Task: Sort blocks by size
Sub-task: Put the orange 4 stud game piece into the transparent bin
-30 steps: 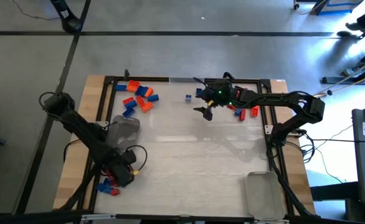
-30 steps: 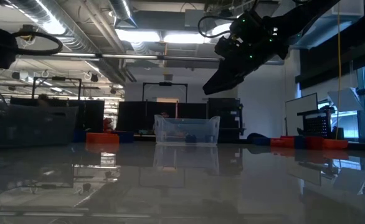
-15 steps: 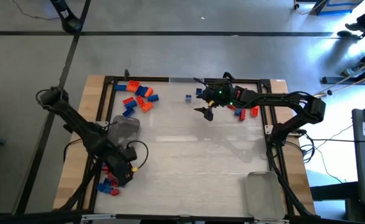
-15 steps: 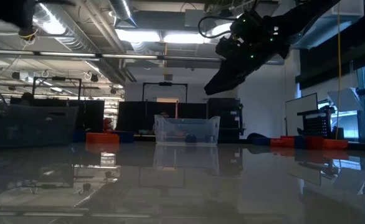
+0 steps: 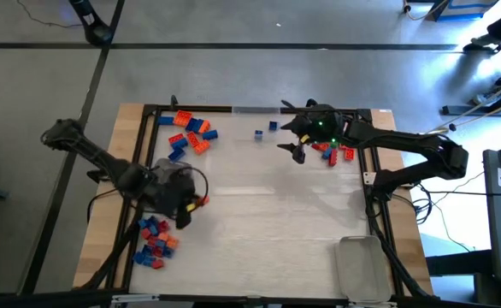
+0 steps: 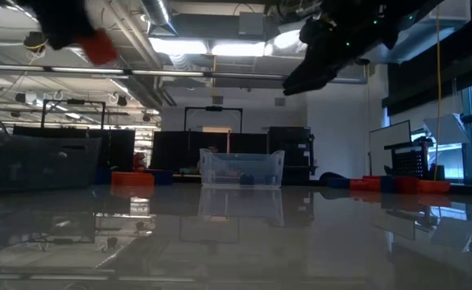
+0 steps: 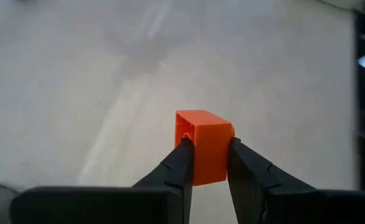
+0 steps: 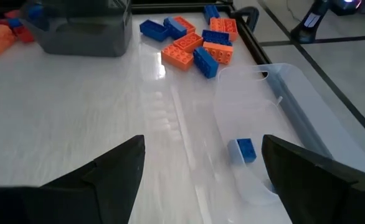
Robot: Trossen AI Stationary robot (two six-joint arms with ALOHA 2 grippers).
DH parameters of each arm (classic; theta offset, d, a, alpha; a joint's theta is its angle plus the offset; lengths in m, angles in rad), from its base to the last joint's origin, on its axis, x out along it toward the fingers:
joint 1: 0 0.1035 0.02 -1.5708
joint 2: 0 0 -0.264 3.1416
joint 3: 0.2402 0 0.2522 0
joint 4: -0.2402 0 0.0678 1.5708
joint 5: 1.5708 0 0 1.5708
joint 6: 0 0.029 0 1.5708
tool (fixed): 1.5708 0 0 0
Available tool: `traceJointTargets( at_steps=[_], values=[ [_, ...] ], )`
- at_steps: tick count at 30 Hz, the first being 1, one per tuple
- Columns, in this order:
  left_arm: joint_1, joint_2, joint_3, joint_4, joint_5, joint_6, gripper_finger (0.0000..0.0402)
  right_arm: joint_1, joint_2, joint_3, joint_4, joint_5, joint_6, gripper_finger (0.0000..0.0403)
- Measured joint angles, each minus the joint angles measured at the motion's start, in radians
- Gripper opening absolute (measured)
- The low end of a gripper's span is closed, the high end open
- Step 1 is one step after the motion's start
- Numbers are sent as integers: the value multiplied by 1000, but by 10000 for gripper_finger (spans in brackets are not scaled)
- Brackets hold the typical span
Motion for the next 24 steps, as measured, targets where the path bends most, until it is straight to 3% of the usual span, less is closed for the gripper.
traceJointTargets(
  at_steps=[5,14,24],
  values=[
    [172,4,0,92,-31,211,66,0,0,0,-4,54,-1,321],
    [461,34,0,368,-29,572,67,0,1,0,-58,62,2,321],
    [689,254,0,677,10,809,68,0,12,0,-65,95,9,321]
  ],
)
